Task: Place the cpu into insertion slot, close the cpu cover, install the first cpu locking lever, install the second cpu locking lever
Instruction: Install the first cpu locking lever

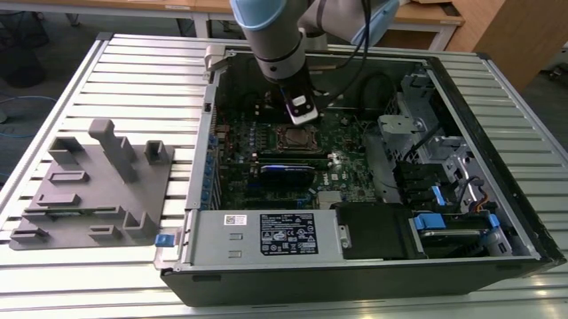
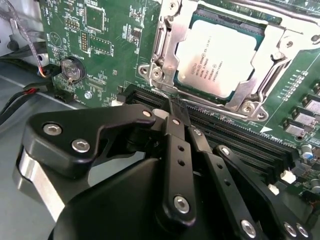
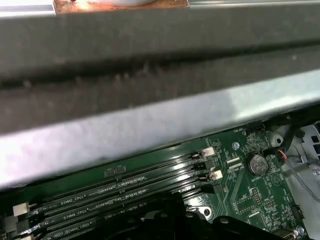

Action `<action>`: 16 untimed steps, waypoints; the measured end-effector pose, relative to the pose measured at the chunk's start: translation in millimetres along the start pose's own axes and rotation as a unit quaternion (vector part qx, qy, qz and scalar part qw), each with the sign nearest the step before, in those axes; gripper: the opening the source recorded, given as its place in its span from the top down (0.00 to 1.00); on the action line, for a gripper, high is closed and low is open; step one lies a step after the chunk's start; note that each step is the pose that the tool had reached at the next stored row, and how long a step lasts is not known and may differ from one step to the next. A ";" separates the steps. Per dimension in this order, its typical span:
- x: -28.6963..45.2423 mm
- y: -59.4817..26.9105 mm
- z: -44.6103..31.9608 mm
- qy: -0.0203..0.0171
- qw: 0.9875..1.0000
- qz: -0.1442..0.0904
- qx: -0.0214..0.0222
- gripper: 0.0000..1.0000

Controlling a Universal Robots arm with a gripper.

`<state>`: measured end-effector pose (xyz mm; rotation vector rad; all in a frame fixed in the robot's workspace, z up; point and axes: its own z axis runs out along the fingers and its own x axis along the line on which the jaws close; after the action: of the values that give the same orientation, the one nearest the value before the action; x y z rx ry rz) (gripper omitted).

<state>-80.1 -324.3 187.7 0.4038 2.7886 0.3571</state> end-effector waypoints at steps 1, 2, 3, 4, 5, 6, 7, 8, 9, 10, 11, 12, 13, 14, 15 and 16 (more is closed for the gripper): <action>0.2 -0.4 0.5 -0.001 1.000 0.000 0.000 0.89; 0.3 -0.7 0.9 -0.001 1.000 0.000 0.000 0.89; 0.4 -0.9 1.3 -0.002 1.000 0.000 -0.001 0.89; 0.4 -0.9 2.1 -0.003 1.000 -0.001 -0.001 0.89; 0.5 -1.0 2.2 -0.003 1.000 -0.001 -0.001 0.89; 0.5 -1.1 2.3 -0.003 1.000 -0.001 -0.001 0.89; 0.5 -1.1 2.2 -0.003 1.000 -0.001 -0.001 0.89; 0.6 -1.2 2.1 -0.003 1.000 -0.001 -0.002 0.89; 0.6 -1.2 2.1 -0.003 1.000 0.000 -0.004 0.89; 0.6 -1.2 2.1 -0.003 1.000 0.001 -0.007 0.89; 0.5 -1.2 2.1 -0.002 1.000 0.003 -0.011 0.89; 0.5 -1.2 2.2 -0.002 1.000 0.004 -0.015 0.89; 0.5 -1.2 2.1 -0.001 1.000 0.005 -0.018 0.89; 0.5 -1.2 2.0 -0.001 1.000 0.005 -0.020 0.89; 0.4 -1.1 1.8 0.000 1.000 0.006 -0.021 0.89; 0.3 -0.8 1.3 0.000 1.000 0.006 -0.022 0.89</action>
<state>-80.1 -324.8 186.2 0.4107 2.7738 0.4199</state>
